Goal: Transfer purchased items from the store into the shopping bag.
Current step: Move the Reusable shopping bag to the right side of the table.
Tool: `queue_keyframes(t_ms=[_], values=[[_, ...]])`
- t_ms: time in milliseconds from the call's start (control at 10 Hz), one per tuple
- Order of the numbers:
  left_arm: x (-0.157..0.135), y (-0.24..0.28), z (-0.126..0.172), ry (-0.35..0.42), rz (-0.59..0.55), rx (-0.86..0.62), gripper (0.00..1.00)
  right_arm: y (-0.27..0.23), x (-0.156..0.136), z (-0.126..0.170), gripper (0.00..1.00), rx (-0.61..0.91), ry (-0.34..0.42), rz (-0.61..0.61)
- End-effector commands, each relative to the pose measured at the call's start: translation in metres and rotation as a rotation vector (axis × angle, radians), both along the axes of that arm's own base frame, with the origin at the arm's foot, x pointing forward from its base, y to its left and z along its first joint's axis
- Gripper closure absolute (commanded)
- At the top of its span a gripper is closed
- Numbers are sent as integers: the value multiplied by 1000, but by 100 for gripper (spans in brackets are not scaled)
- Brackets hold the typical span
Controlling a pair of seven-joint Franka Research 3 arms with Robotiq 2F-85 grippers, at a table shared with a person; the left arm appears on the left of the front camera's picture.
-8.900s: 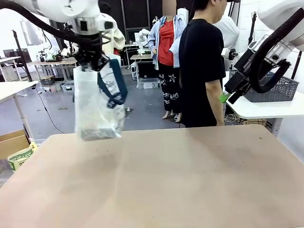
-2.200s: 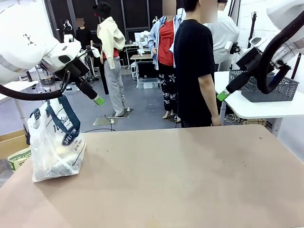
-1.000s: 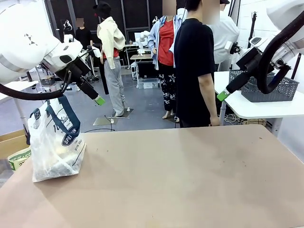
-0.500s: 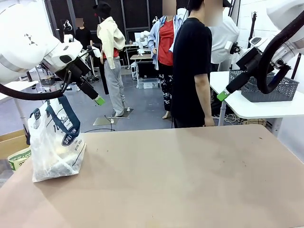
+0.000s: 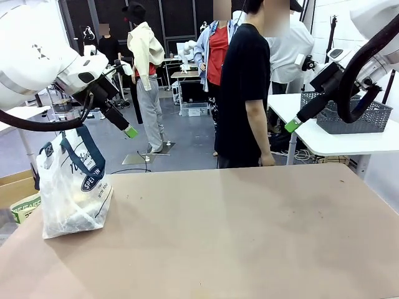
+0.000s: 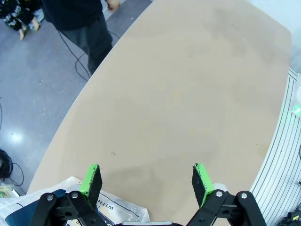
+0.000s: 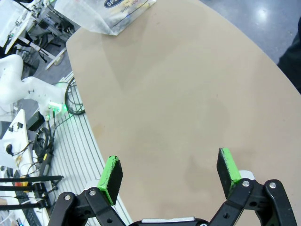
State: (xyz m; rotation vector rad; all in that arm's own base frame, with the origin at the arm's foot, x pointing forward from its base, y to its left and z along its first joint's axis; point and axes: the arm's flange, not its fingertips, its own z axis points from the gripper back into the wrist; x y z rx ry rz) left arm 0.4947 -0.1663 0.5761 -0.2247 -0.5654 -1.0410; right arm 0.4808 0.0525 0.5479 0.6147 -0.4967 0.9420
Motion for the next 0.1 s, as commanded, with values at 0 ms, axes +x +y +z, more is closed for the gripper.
queue_keyframes(t_ms=[0], values=[[-1, 0, 2, -2, 22, 9, 0, 1, 0, 3, 0, 3, 12, -15]])
